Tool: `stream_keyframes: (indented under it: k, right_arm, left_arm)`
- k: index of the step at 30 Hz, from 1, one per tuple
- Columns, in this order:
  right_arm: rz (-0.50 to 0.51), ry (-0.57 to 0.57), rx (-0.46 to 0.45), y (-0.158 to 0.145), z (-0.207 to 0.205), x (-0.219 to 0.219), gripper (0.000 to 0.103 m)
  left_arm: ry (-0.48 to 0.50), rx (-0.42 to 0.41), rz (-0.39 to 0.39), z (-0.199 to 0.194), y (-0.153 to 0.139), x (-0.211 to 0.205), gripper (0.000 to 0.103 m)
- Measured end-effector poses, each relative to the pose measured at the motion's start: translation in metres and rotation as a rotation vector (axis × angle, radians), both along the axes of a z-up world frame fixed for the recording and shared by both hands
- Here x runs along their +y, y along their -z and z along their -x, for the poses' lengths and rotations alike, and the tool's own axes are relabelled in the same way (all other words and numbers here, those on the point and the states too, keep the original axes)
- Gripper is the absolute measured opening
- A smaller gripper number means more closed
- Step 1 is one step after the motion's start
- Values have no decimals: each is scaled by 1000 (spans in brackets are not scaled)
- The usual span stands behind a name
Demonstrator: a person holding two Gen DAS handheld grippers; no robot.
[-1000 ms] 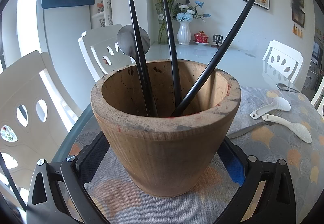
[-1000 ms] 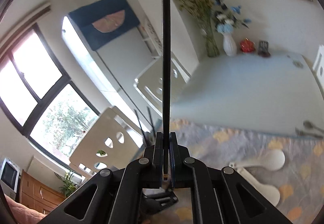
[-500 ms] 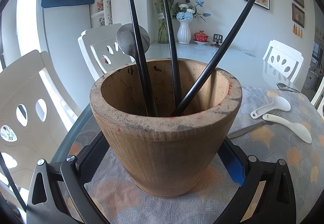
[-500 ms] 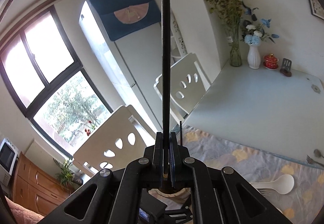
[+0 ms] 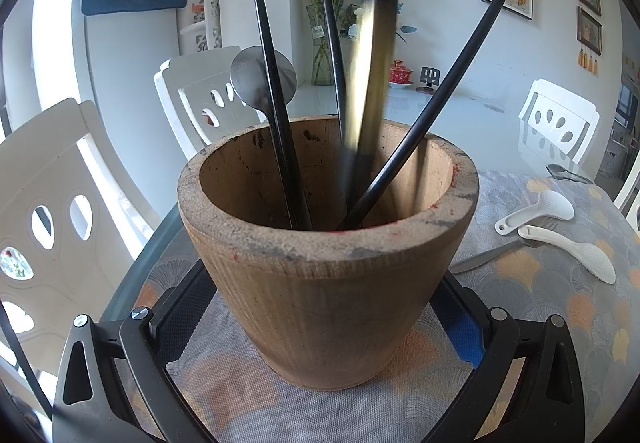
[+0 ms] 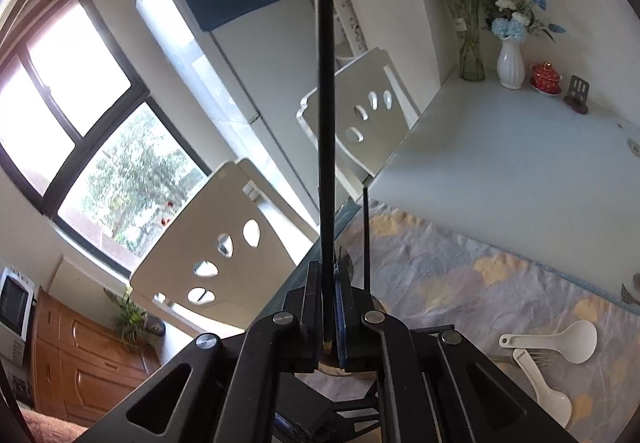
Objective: Organize utensils
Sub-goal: 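Carry the chopstick over the pot, lower it in, open the right tool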
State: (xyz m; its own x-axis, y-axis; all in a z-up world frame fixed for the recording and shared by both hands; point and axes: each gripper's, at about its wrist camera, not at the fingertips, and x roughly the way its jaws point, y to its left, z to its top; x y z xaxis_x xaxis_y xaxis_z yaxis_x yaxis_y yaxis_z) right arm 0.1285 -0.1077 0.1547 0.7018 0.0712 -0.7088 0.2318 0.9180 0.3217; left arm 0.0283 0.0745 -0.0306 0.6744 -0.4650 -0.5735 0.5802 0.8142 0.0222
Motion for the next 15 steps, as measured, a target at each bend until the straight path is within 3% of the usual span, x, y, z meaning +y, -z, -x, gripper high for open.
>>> stream_keyframes:
  k: [1,3,4,10,15]
  right_arm:
    - [3,-5,10,1,0,2,16]
    - [12,-4,21,2,-1,4,60]
    - [19,11,26,2,0,3,67]
    - [-70,65,-51,-10,17,-12,68]
    - [-189,176,-140,-20,48,-45,68]
  left_arm:
    - [0,0,0,0,0,0,102]
    - [0,2,0,0,0,0,103]
    - [-1,3,-2,-1,0,-1,103]
    - [0,7,0,-2,-1,0,103]
    - [0,8,0,-1,-1,0,103]
